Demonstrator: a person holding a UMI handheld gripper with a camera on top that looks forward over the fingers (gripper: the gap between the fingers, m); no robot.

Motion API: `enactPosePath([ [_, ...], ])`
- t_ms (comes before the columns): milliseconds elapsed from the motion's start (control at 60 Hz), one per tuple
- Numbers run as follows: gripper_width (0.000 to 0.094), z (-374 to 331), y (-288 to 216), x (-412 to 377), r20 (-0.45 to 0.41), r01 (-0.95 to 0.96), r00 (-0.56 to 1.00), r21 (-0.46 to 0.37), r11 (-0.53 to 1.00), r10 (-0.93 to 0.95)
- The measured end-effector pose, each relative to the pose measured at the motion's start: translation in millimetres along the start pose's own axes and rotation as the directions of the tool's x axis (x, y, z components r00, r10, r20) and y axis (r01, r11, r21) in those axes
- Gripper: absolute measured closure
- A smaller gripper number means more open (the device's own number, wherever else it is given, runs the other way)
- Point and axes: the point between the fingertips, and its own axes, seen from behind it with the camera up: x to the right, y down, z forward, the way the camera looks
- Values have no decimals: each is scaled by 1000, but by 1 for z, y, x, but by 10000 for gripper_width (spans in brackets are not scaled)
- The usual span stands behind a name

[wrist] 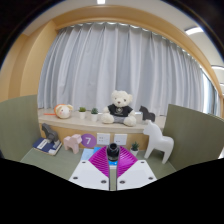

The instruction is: Unplug charger

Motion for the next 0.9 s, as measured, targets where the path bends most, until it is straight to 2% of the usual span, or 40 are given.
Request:
enactPosePath([
  [117,844,14,54,47,-21,-33,999,-77,996,32],
  [250,833,37,149,96,-41,-37,999,-269,962,27],
  [333,827,49,202,106,-27,-27,999,-348,937,19],
  [417,821,57,233,108,1,-58,998,-393,918,63],
  [533,806,64,276,108,35,-15,999,-459,888,34],
  [617,782,68,273,104,52,-27,997,-437,899,55],
  [767,691,68,283,103,86,-6,995,-479,878,54],
  [833,540,64,283,106,103,60,995,-499,865,-9],
  [900,395,61,262,107,124,98,991,-477,873,-43],
])
